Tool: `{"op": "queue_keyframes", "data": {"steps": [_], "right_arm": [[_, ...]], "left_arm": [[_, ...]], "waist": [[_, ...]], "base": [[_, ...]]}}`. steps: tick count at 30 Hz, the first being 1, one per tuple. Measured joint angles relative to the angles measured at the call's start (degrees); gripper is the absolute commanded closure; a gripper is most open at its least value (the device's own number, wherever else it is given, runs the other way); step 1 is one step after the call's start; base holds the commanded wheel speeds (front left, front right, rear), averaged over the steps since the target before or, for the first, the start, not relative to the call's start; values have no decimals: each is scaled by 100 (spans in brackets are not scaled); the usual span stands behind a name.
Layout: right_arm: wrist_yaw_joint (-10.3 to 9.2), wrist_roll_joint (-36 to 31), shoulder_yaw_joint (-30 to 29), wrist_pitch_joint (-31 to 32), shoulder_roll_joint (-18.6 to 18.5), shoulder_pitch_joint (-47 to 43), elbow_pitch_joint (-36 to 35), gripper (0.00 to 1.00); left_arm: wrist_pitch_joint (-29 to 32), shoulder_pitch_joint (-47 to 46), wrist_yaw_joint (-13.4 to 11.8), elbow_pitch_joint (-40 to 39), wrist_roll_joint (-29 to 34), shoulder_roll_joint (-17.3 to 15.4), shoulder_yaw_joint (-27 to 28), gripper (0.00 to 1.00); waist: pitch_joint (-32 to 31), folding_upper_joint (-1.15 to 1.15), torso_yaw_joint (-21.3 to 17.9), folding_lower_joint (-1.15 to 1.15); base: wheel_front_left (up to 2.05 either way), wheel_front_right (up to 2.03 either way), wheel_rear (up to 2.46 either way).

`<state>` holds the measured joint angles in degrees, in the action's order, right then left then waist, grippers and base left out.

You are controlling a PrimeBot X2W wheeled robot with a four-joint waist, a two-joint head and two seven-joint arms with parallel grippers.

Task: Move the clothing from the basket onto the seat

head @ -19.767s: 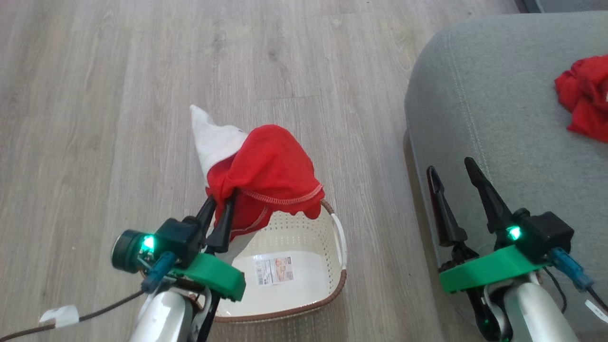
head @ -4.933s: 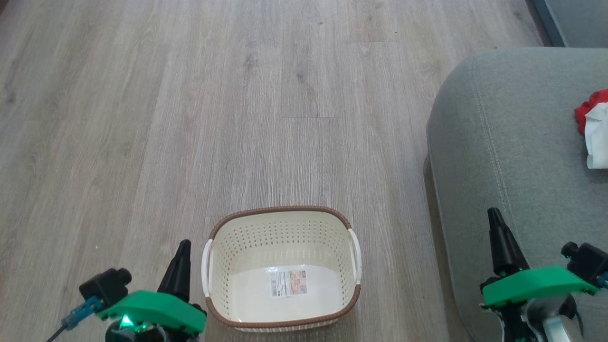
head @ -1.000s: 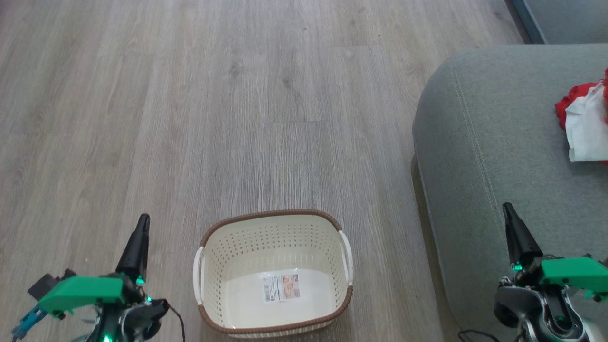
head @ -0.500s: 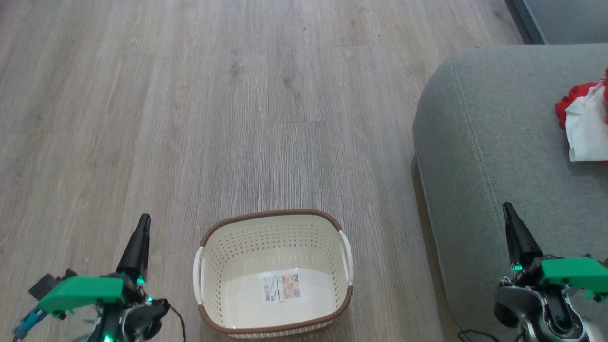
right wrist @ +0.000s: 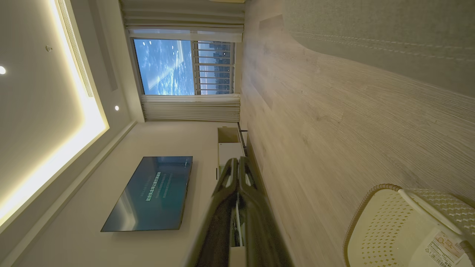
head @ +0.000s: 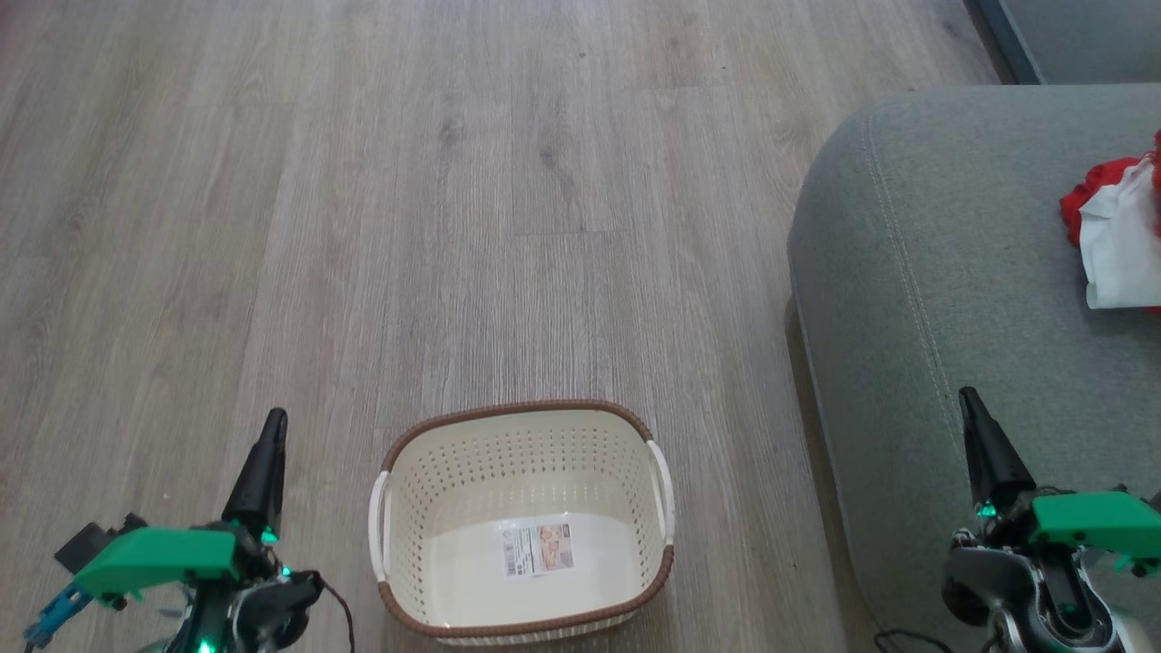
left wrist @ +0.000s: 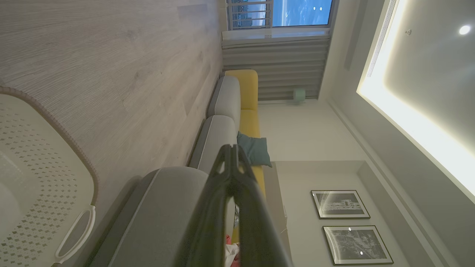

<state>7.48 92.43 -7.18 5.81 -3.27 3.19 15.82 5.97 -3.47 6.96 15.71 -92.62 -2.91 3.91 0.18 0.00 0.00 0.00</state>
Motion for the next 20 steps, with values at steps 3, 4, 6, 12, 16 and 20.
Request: {"op": "queue_keyframes", "data": {"steps": [3,4,6,12,16,20], "right_arm": [[1,0,-1,0,0,0,0,100],[1,0,-1,0,0,0,0,100],[1,0,-1,0,1,0,0,100],[1,0,-3,0,1,0,0,100],[1,-1,-3,0,2,0,0,100],[1,-1,-5,0,2,0,0,100]], "left_arm": [[0,0,0,0,0,1,1,100],[0,0,0,0,0,1,1,100],[0,0,0,0,0,2,2,100],[0,0,0,0,0,4,3,100],[0,0,0,0,0,5,4,100],[0,0,0,0,0,8,5,100]], "waist": [[0,0,0,0],[0,0,0,0],[0,0,0,0],[0,0,0,0],[0,0,0,0],[0,0,0,0]], "base": [[0,0,0],[0,0,0],[0,0,0],[0,0,0],[0,0,0],[0,0,0]]}}
